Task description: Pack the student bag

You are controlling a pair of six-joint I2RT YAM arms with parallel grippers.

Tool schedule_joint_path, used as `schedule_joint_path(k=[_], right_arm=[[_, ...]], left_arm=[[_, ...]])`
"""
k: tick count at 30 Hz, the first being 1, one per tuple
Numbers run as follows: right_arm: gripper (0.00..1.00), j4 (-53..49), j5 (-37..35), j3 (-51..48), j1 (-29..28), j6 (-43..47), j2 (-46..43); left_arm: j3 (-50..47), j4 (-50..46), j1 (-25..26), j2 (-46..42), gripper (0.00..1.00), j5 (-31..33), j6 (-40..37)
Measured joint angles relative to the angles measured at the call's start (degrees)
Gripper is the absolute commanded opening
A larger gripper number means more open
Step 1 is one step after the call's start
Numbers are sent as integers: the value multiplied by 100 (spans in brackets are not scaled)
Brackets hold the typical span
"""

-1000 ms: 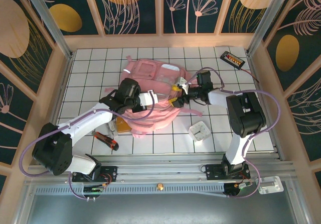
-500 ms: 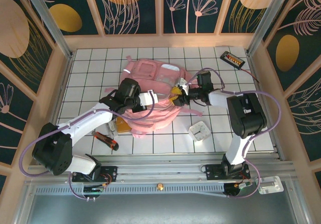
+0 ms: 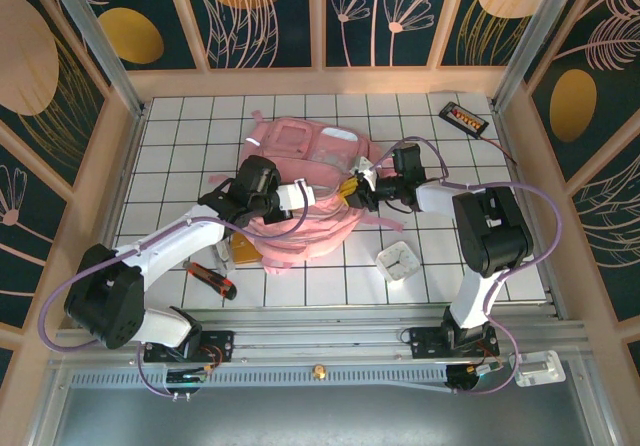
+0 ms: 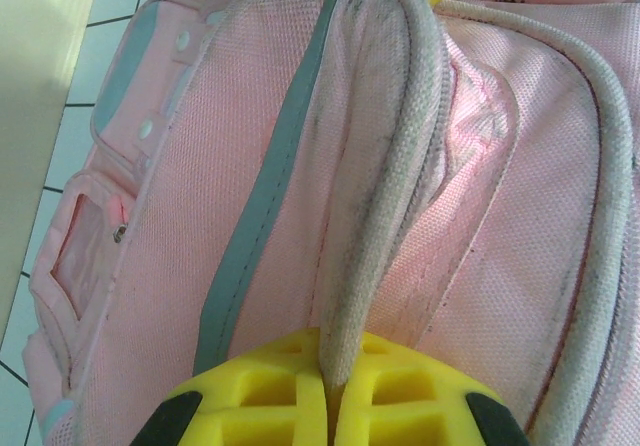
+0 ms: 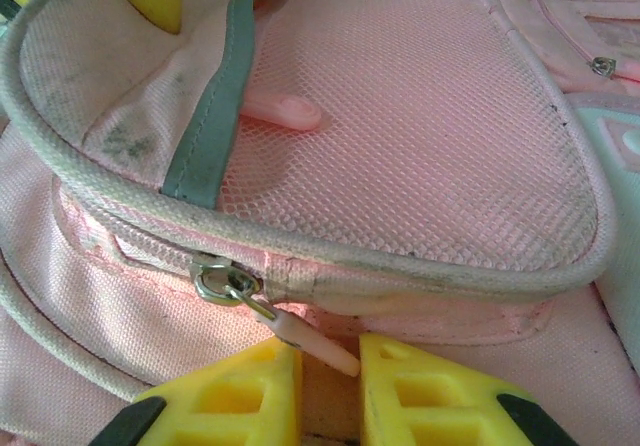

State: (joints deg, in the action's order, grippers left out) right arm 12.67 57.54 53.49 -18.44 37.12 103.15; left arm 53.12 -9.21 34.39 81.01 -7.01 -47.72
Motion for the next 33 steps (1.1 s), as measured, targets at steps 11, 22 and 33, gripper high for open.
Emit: schedule_joint_path(k=[11, 22, 33], right_arm=[[17, -332, -4, 2, 0, 55, -149], [37, -748, -61, 407, -31, 289, -146], [20, -1038, -57, 525, -68, 457, -120]], left_arm=[[2, 15, -2, 15, 0, 107, 0], [2, 17, 0, 15, 0, 105, 0], [9, 17, 0, 15, 0, 133, 0]])
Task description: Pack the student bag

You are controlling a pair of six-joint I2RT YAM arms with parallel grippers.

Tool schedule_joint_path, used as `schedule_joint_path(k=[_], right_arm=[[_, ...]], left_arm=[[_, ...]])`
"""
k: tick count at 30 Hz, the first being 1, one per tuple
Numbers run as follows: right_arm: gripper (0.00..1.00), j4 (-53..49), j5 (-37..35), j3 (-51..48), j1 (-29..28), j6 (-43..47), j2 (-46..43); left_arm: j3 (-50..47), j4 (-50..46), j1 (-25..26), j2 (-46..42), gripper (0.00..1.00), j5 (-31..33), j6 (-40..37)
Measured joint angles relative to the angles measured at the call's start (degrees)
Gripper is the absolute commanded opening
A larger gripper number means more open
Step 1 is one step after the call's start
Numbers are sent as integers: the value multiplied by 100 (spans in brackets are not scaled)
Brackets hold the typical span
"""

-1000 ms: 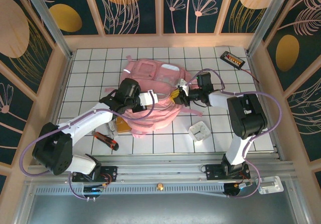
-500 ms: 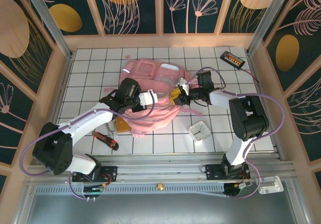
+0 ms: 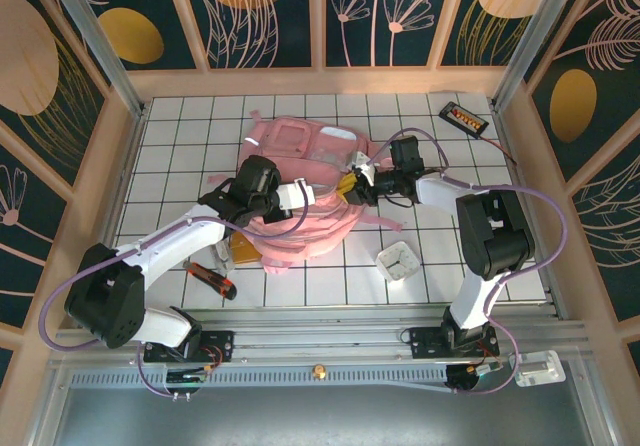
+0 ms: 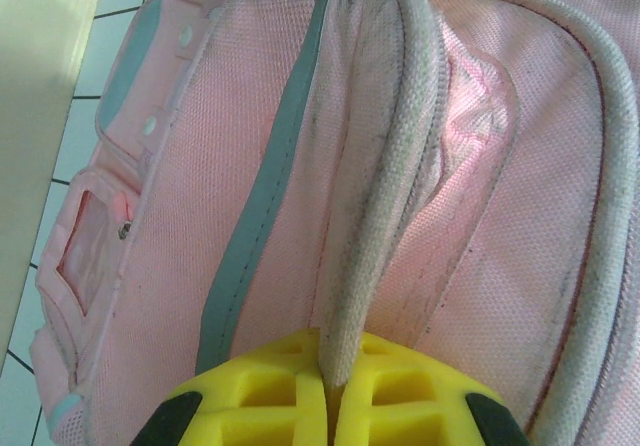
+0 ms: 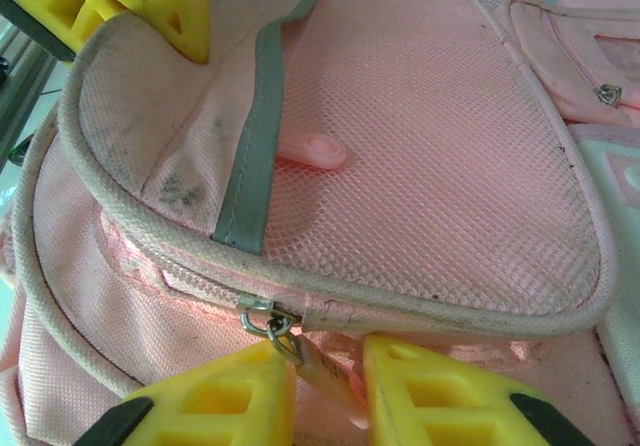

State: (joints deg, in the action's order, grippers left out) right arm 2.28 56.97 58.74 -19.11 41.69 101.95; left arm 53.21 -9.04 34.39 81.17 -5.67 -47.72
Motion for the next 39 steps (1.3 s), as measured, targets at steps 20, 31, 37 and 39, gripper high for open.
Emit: schedule_joint_path(k=[20, 31, 37, 39], right_arm=[[0, -625, -173, 35, -39, -20, -249], [0, -2614, -846, 1202, -278, 31, -96], [0, -3202, -1250, 1423, -302, -341, -7], [0, -3213, -1285, 1464, -302, -699, 35]], left_arm=[[13, -2, 2, 79, 0, 46, 131], [551, -72, 319, 647, 0, 678, 568], [772, -90, 627, 997, 0, 1141, 844], [876, -127, 680, 1093, 0, 1252, 1010]])
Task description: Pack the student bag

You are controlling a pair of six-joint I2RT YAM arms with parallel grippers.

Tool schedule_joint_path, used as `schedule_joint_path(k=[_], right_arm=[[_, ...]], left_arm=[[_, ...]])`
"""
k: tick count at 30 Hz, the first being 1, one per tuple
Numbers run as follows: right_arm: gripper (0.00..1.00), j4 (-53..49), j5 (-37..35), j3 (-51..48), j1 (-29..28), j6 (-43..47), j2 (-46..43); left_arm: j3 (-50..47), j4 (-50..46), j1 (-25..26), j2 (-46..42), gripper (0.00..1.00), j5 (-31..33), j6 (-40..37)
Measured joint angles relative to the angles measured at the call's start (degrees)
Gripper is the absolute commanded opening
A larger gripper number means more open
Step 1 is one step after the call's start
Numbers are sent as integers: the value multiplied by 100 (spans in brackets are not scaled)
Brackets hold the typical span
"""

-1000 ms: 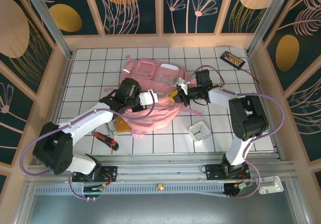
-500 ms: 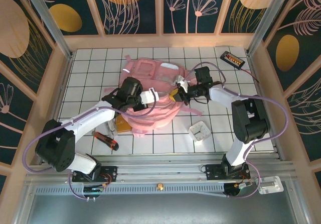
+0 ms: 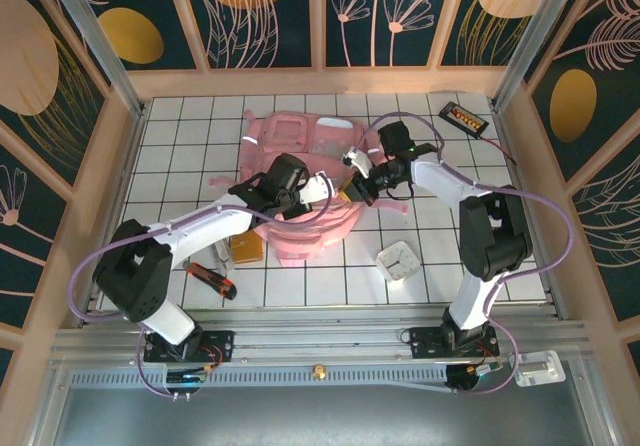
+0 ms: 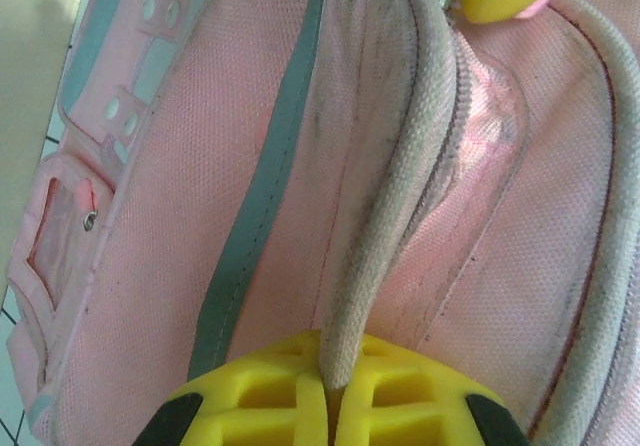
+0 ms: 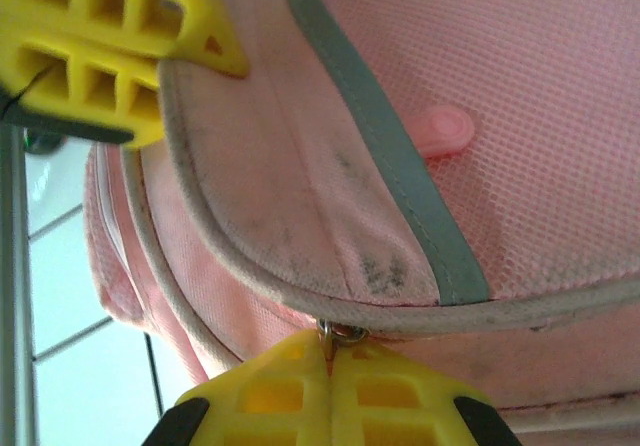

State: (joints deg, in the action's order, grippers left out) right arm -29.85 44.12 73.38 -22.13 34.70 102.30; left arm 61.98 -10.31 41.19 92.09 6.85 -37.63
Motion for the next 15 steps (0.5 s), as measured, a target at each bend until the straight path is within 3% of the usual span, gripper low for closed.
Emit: schedule_joint_path(k=[3, 7, 15], right_arm=[[0, 284, -59, -66, -2, -835, 37], [0, 1399, -85, -802, -22, -1976, -81], [15, 3099, -354, -1856, -129, -3158, -372]], left_arm=[[87, 9, 68, 107, 0, 166, 227], [87, 74, 170, 168, 0, 323, 402], [-17, 164, 275, 203, 0, 402, 494]])
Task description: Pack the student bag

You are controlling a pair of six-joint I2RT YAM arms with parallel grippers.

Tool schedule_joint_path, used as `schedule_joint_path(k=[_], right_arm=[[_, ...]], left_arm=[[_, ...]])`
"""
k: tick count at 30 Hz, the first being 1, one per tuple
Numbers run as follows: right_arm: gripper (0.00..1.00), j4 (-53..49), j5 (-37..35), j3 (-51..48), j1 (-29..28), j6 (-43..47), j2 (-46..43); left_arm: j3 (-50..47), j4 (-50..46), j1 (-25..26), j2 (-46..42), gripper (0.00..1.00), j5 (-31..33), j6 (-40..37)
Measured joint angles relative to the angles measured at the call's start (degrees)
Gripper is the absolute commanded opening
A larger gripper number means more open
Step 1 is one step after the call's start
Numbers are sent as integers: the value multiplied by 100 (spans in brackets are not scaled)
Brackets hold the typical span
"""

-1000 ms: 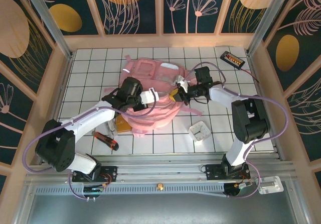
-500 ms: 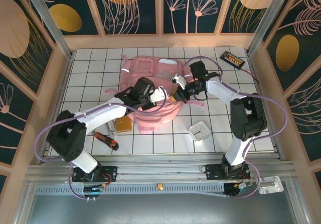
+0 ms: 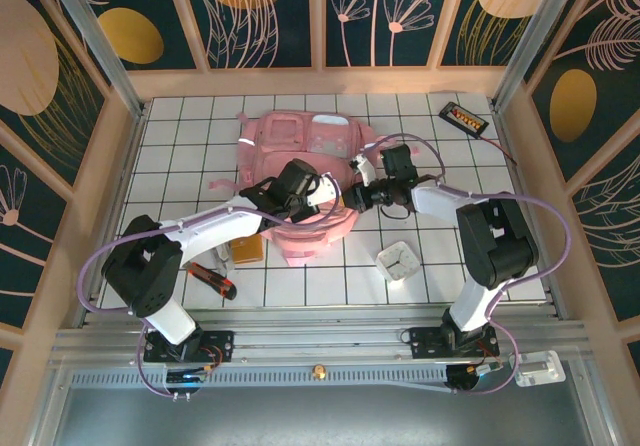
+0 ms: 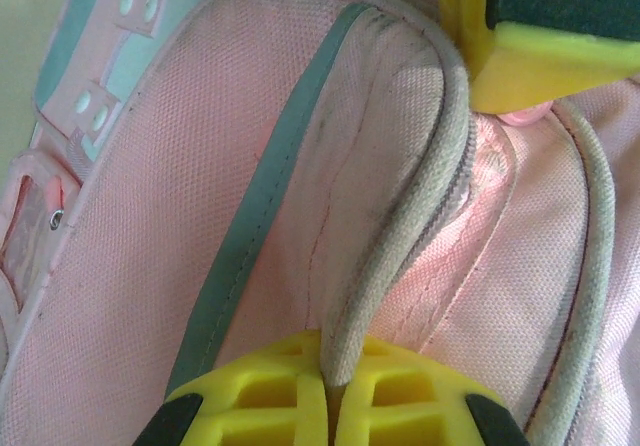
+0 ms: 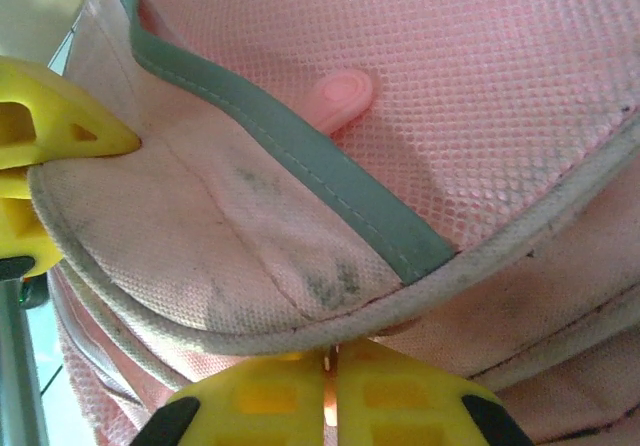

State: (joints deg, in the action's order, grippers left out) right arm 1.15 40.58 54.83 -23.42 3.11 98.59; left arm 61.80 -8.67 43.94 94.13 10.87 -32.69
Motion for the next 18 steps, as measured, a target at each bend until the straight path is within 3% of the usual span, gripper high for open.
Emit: schedule_joint_path(k=[2, 18], right_arm=[[22, 199, -39, -63, -33, -107, -2], [23, 793, -157, -466, -66, -269, -173]], left_arm=[[-22, 61, 2, 0, 0, -7, 2], [-164, 267, 28, -55, 0, -9, 4]])
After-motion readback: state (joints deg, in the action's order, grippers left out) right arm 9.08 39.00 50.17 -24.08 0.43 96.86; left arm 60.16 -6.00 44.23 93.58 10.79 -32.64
